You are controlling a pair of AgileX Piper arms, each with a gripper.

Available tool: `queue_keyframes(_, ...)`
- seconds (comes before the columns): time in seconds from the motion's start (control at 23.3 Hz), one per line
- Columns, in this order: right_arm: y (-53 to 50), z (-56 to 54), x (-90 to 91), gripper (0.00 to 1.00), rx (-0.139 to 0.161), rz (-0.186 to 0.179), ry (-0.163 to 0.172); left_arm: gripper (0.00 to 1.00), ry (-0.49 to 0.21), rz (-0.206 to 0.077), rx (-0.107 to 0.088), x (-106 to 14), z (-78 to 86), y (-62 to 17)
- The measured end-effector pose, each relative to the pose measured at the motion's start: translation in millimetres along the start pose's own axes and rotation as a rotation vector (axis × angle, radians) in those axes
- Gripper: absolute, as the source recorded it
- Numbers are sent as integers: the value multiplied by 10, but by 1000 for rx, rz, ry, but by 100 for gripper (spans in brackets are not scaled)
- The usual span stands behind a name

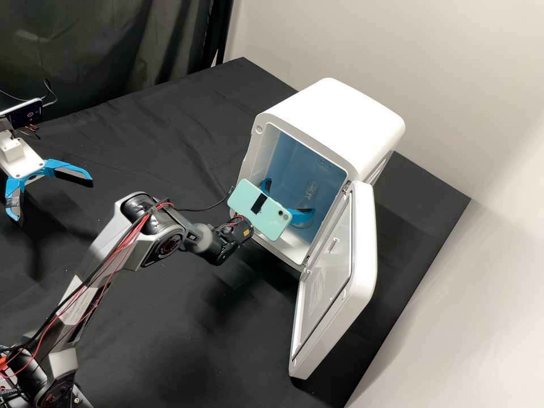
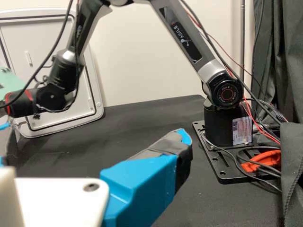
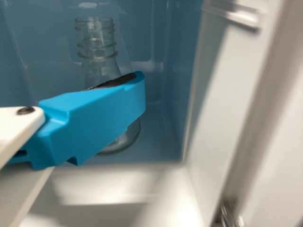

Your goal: Place the flask in the incubator

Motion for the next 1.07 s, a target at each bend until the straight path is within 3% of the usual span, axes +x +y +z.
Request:
queue_keyframes(0.09,5,-16,-117,100,7,11,3,100,0,0,0,0,0,0)
queue_keyframes(0.17,7,-49,-268,100,39,30,4,100,9,1,0,-4,-16,2)
queue_keyframes(0.34,-9,-109,-549,100,55,66,25,100,22,10,3,-14,-37,18)
queue_keyframes(0.43,-26,-125,-702,100,68,81,19,100,22,26,6,-25,-32,47)
queue_keyframes(0.56,-63,-182,-962,100,72,96,27,100,70,78,-18,-40,-51,113)
queue_keyframes(0.6,-95,-205,-1085,100,69,80,17,100,86,85,-25,-43,-65,121)
queue_keyframes(0.81,-130,-331,-1407,100,64,36,37,100,99,90,-46,-50,-89,126)
queue_keyframes(0.94,-124,-347,-1607,100,62,19,35,100,99,90,-46,-50,-89,126)
queue_keyframes(1.07,-96,-354,-1724,100,90,20,37,100,99,90,-46,-50,-89,126)
